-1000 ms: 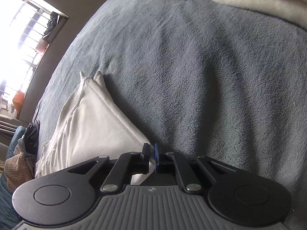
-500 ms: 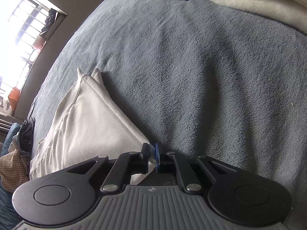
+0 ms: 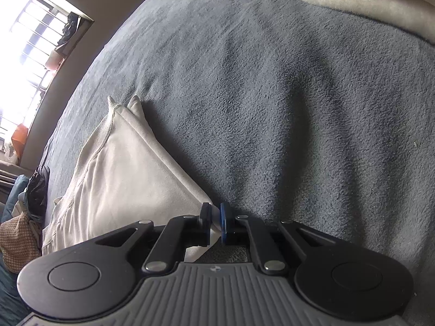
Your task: Fold clothes
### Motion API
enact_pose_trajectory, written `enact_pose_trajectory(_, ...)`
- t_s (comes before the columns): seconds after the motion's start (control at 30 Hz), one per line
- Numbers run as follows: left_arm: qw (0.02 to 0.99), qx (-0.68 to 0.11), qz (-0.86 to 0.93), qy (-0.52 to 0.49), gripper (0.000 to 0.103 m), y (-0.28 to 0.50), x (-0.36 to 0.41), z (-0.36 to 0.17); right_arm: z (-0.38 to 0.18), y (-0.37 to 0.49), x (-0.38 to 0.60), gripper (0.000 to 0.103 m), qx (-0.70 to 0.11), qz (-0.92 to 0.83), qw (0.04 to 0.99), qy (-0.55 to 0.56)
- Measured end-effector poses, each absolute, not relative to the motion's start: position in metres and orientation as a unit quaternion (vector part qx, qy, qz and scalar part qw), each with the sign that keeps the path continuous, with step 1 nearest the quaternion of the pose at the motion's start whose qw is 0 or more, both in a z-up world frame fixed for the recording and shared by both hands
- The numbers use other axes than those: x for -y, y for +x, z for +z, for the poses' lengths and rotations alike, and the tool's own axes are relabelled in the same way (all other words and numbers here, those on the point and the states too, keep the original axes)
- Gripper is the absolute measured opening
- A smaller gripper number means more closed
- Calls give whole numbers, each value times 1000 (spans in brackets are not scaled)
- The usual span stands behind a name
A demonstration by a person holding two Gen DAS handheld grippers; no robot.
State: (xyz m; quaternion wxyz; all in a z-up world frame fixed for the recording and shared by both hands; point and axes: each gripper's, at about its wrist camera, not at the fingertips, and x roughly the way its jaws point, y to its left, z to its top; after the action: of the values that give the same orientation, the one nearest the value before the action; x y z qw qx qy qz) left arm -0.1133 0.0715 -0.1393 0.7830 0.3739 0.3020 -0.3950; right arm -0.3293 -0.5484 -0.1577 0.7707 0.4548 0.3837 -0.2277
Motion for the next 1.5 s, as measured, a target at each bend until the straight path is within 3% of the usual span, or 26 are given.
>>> enact_pose_trajectory(0.1, 821, -327, -344, 317, 8, -101, -84, -120, -160, -330, 549, 8, -381, -229, 767, 462)
enact_pose_trajectory(0.23, 862, -360, -307, 180, 36, -84, -85, -85, -161, -335, 551, 9, -369, -232, 764, 476)
enact_pose_trajectory(0.43, 856, -354, -376, 21, 43, -82, -37, -70, -143, -361, 549, 11, -286, -283, 783, 474)
enact_pose_trajectory(0.57, 843, -378, -381, 13, 43, -82, -4, -91, -107, -363, 531, 11, -230, -301, 833, 403)
enact_pose_trajectory(0.73, 841, -421, -339, -11, 43, -68, 3, -119, -81, -271, 464, 12, -343, -133, 891, 266)
enact_pose_trajectory(0.83, 842, -435, -317, -39, 43, -62, -2, -129, -100, -212, 406, 17, -431, -6, 877, 211)
enact_pose_trajectory(0.97, 837, -440, -321, -50, 44, -58, -6, -136, -132, -186, 378, 17, -517, 44, 841, 152)
enact_pose_trajectory(1.13, 831, -441, -333, -65, 44, -55, -13, -141, -138, -221, 484, 14, -519, -82, 814, 248)
enact_pose_trajectory(1.23, 830, -440, -335, -68, 44, -53, -16, -139, -132, -267, 548, 12, -477, -194, 788, 339)
enact_pose_trajectory(1.33, 841, -422, -333, -50, 44, -57, -12, -129, -116, -272, 547, 14, -456, -214, 803, 320)
enact_pose_trajectory(1.5, 846, -393, -358, -44, 53, -65, -5, -110, -113, -217, 475, 15, -441, -66, 828, 341)
